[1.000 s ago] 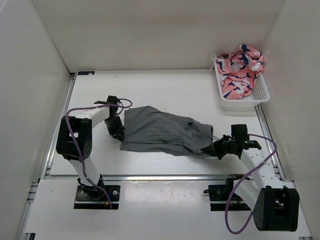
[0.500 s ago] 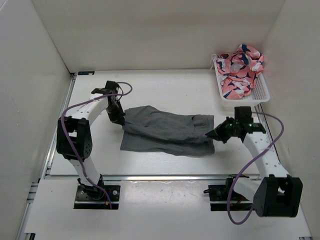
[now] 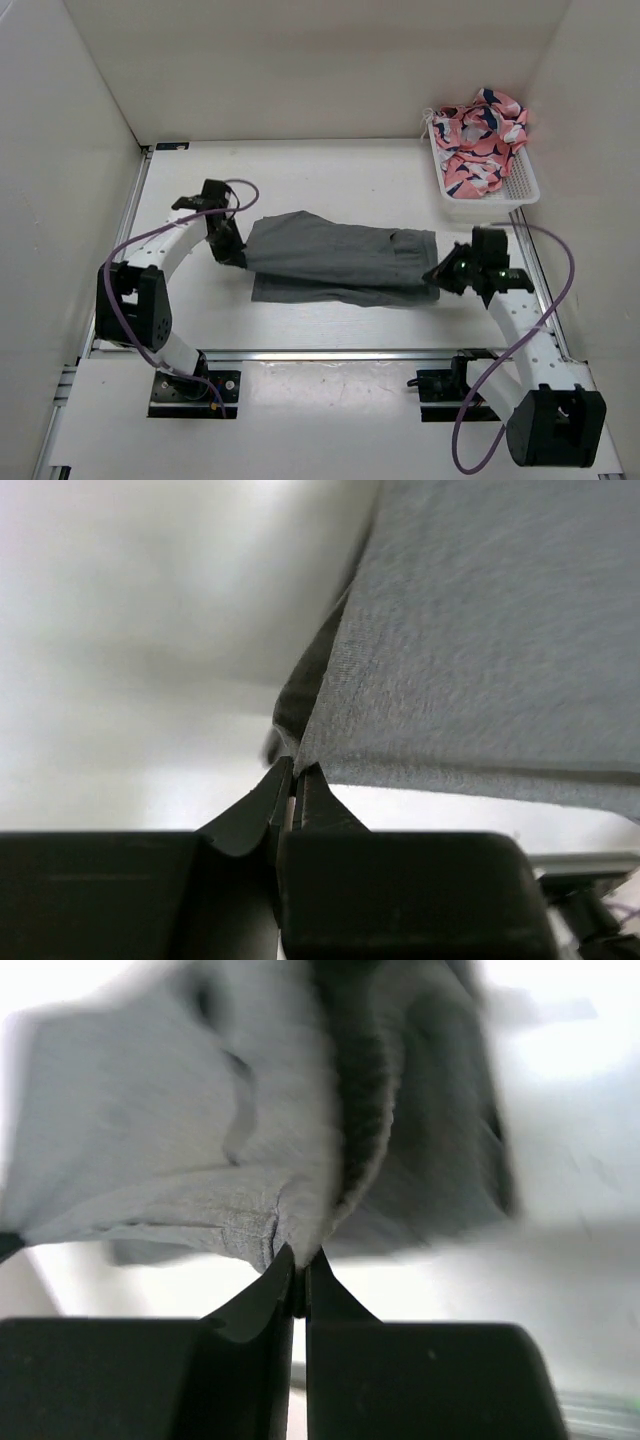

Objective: Fold and stack the shorts
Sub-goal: Fold the shorts

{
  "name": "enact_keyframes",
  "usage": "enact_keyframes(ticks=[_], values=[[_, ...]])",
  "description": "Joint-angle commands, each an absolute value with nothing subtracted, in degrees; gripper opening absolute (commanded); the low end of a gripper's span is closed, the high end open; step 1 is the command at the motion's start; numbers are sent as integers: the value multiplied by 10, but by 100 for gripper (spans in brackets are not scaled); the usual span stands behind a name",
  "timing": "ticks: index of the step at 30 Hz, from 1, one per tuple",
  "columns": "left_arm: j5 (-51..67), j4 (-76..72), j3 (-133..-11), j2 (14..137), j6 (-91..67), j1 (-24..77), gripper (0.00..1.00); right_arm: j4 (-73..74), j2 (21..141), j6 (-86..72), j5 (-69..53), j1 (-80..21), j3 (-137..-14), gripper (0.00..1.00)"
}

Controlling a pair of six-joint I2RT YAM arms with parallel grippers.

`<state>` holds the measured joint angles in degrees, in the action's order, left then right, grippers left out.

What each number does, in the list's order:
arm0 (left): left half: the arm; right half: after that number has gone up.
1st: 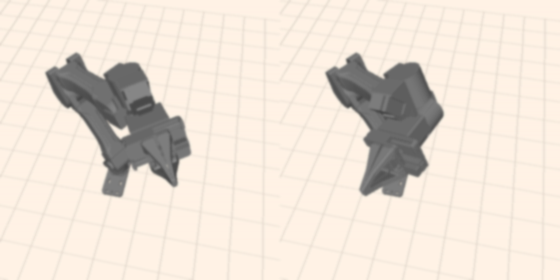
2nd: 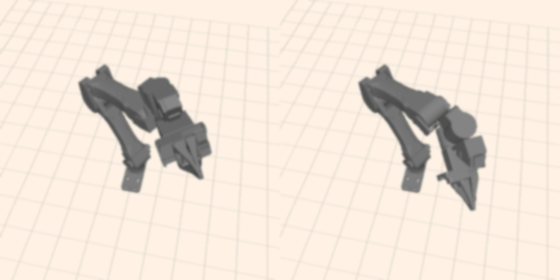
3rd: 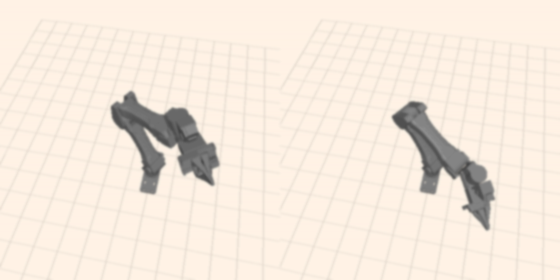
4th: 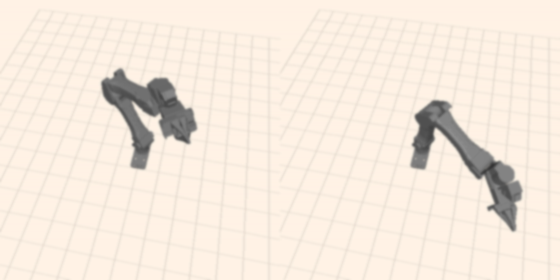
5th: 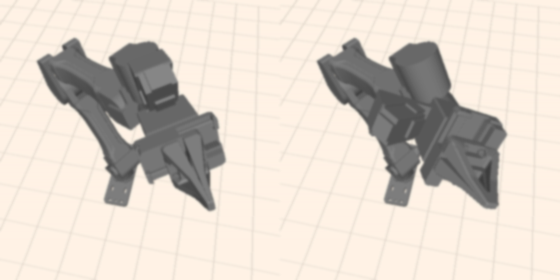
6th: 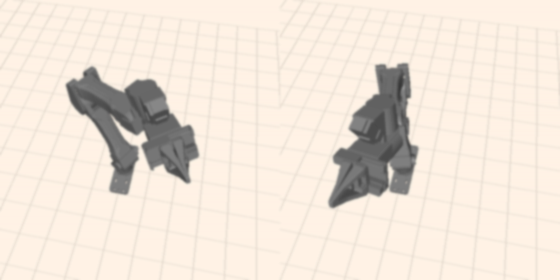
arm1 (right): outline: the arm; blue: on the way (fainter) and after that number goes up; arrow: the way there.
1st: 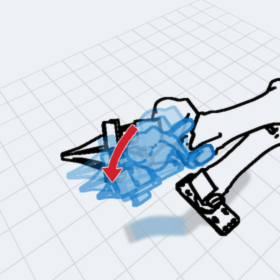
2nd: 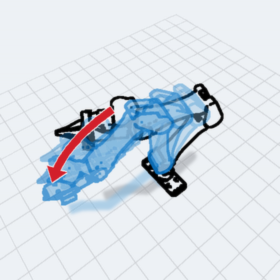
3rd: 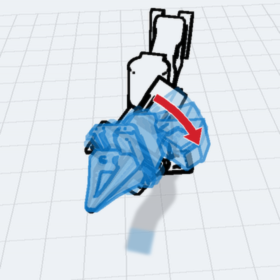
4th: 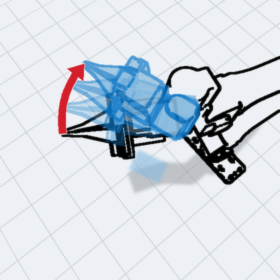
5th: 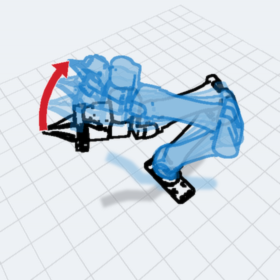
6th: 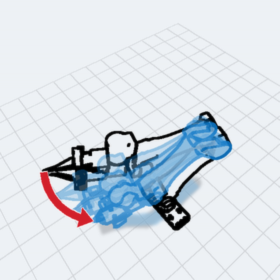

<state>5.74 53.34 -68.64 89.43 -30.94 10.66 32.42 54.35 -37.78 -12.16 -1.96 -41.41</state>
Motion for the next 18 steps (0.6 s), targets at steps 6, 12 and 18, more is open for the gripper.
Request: enact_keyframes(ticks=[6,12,18], values=[[75,471,-555,915,-327,110,10,331,469,-499,-72,-18,-223,0],[82,478,-566,885,-332,116,10,372,469,-475,-14,-18,-292,0],[108,505,-591,840,-332,116,10,393,462,-437,36,-18,-373,0]])
